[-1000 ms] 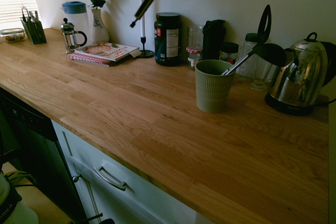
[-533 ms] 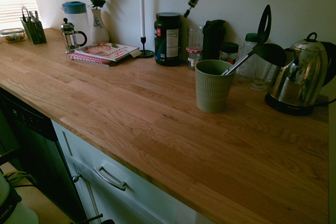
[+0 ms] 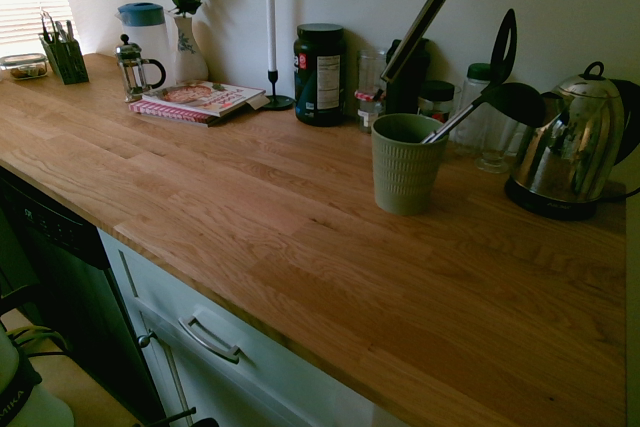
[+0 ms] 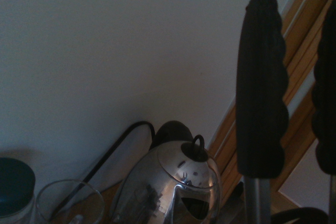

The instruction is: Put the tongs back in the holder

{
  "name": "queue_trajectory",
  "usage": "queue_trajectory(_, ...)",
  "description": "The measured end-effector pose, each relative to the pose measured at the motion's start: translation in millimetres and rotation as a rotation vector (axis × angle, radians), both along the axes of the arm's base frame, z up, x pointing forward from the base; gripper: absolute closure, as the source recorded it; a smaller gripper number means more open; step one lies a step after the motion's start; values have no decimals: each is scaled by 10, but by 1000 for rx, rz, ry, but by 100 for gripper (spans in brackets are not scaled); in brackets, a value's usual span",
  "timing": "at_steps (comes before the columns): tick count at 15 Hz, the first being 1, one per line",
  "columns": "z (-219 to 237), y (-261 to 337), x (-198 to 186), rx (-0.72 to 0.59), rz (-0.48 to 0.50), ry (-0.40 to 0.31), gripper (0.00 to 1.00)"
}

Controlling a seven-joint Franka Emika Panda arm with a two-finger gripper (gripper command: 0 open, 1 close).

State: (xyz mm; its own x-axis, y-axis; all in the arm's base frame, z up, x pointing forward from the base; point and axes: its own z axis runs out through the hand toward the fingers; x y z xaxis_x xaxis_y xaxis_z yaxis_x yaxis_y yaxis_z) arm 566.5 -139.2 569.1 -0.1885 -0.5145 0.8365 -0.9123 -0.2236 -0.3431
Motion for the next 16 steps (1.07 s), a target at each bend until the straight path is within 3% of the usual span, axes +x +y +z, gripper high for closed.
queue_trajectory(8, -594, -151, 350, -45, 3, -59, 100)
queue_trajectory(16, -1125, -151, 315, 4, -16, -32, 100)
